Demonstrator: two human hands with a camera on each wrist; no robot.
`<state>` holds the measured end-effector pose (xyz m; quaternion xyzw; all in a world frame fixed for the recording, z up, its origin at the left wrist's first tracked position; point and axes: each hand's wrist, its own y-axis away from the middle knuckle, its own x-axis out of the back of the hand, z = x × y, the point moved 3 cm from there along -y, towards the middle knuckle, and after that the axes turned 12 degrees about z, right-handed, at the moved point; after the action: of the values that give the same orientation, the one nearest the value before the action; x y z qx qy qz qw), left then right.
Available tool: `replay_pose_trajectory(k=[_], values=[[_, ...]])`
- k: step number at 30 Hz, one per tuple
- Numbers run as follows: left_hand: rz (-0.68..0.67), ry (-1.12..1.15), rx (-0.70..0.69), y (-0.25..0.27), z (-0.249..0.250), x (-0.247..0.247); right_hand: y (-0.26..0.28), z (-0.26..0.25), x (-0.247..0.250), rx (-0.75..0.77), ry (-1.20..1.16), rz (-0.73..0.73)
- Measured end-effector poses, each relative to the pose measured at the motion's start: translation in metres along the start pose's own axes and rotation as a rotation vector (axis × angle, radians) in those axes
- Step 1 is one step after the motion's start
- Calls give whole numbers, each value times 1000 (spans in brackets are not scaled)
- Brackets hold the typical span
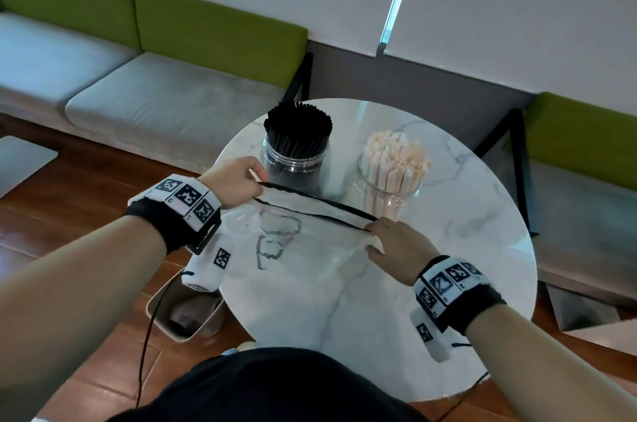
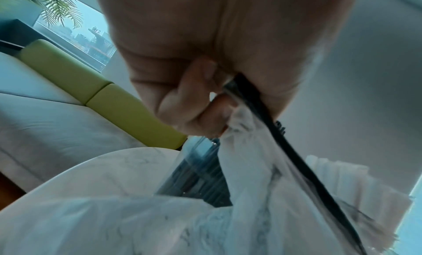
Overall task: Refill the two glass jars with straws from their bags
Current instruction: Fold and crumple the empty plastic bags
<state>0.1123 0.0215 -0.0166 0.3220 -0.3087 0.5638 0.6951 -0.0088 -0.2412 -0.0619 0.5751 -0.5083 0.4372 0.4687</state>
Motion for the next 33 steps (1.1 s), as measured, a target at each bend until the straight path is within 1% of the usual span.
replay_pose_trajectory(k=[1,2,3,5,6,7,8,9,11,13,14,15,16,17,18,19,20,21,22,23,24,26,28,31,33], values=[[26,17,-3,4,4,1,2,3,1,-23,-71,23],[56,31,-13,8,8,3,5,4,5,-40,-132,89],[86,39,-23,13,13,4,8,3,9,-52,-161,191],[141,38,-46,21,21,6,14,-5,23,-70,-145,449],[158,31,-58,26,25,6,17,-12,29,-57,-150,562],[169,25,-61,29,29,6,18,-21,35,-18,-184,639],[175,31,-57,31,32,5,19,-32,41,36,-250,659],[163,55,-51,33,35,3,18,-45,44,93,-332,631],[88,197,-44,40,49,-4,12,-69,47,176,-448,497],[-31,378,-21,50,65,-8,2,-82,45,156,-464,378],[-70,471,-10,54,71,-7,-2,-83,44,133,-476,360],[-86,538,-16,56,73,-5,-6,-80,43,127,-498,375],[-72,561,-43,58,70,-1,-7,-75,45,135,-517,410],[-33,477,-103,57,62,2,-6,-67,47,134,-541,436],[8,274,-183,57,52,5,-4,-60,50,137,-579,440],[23,14,-255,58,40,4,-2,-54,53,127,-628,420],[19,-213,-313,60,29,0,2,-51,57,106,-695,373],[5,-371,-340,62,20,-6,4,-46,58,69,-755,326],[5,-440,-338,62,13,-12,6,-41,60,30,-779,299],[28,-430,-322,60,6,-15,4,-33,60,-12,-775,314],[72,-383,-312,57,0,-15,3,-24,61,-66,-761,361],[162,-268,-271,50,-13,-9,1,6,62,-202,-695,520],[192,-177,-212,43,-29,0,5,36,63,-323,-659,641],[204,-123,-140,36,-41,6,15,63,59,-424,-712,700],[177,-163,-84,32,-44,5,19,73,50,-426,-769,721]])
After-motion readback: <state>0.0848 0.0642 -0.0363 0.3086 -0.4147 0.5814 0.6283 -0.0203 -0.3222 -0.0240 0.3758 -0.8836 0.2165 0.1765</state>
